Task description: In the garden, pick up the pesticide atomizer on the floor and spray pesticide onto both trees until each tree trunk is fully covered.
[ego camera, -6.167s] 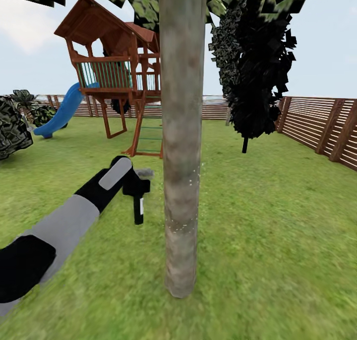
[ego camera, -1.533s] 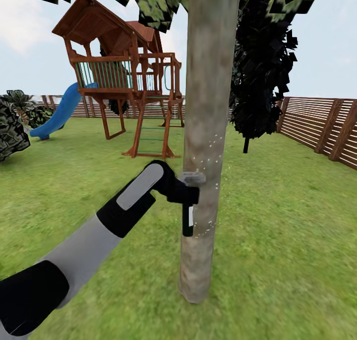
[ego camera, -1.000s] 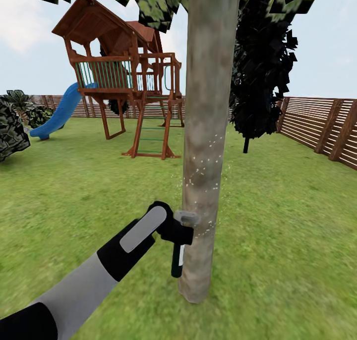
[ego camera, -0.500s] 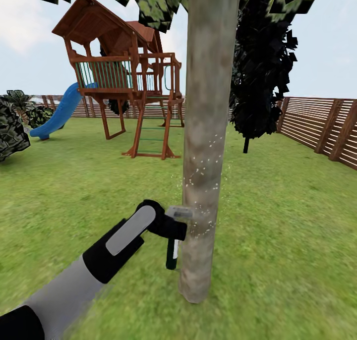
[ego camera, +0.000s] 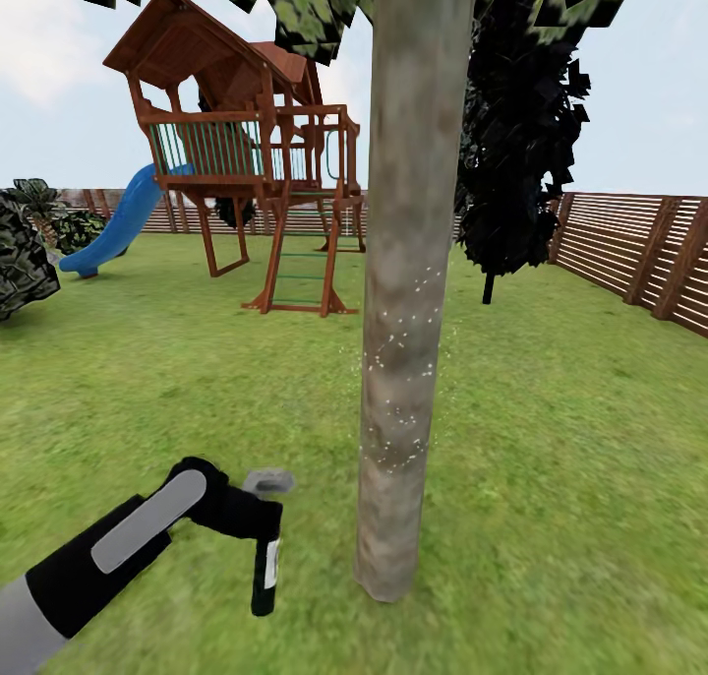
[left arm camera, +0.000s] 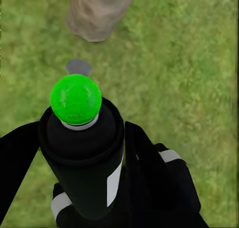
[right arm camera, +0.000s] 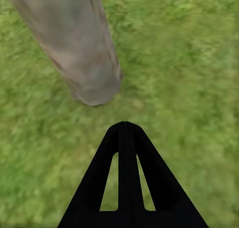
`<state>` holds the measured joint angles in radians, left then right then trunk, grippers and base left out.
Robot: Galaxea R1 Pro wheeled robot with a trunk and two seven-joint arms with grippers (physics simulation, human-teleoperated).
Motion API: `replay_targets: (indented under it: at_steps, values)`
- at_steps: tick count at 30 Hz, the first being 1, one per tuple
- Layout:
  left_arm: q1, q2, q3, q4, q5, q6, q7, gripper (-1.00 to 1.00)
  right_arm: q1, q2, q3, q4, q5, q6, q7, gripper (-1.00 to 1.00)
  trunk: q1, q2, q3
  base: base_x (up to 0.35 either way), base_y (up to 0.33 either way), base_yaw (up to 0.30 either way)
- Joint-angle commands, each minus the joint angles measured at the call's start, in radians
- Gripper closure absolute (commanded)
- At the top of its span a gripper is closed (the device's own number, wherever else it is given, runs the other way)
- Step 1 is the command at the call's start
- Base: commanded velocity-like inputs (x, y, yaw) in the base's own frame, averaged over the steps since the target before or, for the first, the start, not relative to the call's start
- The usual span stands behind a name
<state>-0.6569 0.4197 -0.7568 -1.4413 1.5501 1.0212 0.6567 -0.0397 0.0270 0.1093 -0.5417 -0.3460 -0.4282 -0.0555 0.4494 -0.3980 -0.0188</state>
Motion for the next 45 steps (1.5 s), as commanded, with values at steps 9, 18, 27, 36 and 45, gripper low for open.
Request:
replay_targets:
  at_steps: [9, 18, 27, 36, 45]
  values:
    - [0.055, 0.029, -0.011, 0.032, -0.378, -0.157, -0.375, 1.00, -0.009, -0.005, 0.006, 0.000, -0.011, -0.003, -0.006, 1.00, 0.001, -0.002, -0.002, 0.000, 0.000, 0.000]
    - [0.229, 0.032, -0.013, 0.112, -0.654, -0.527, -0.682, 1.00, -0.014, -0.010, 0.004, -0.003, -0.011, -0.002, -0.002, 1.00, 0.001, -0.002, -0.002, 0.000, 0.000, 0.000]
    - [0.262, 0.027, -0.015, 0.545, -0.762, -1.063, -1.060, 1.00, -0.046, -0.044, -0.002, -0.013, -0.013, 0.004, 0.006, 1.00, 0.001, -0.002, -0.002, 0.000, 0.000, 0.000]
    - [0.297, 0.013, -0.019, 0.624, -0.793, -1.202, -1.071, 1.00, -0.078, -0.199, -0.107, -0.320, -0.030, 0.573, 0.409, 1.00, 0.001, -0.002, -0.002, 0.000, 0.000, 0.000]
    - [0.327, 0.011, -0.022, 0.625, -0.861, -1.302, -1.080, 1.00, -0.097, -0.251, -0.215, -0.997, -0.030, 1.402, 0.839, 1.00, 0.001, -0.002, -0.002, 0.000, 0.000, 0.000]
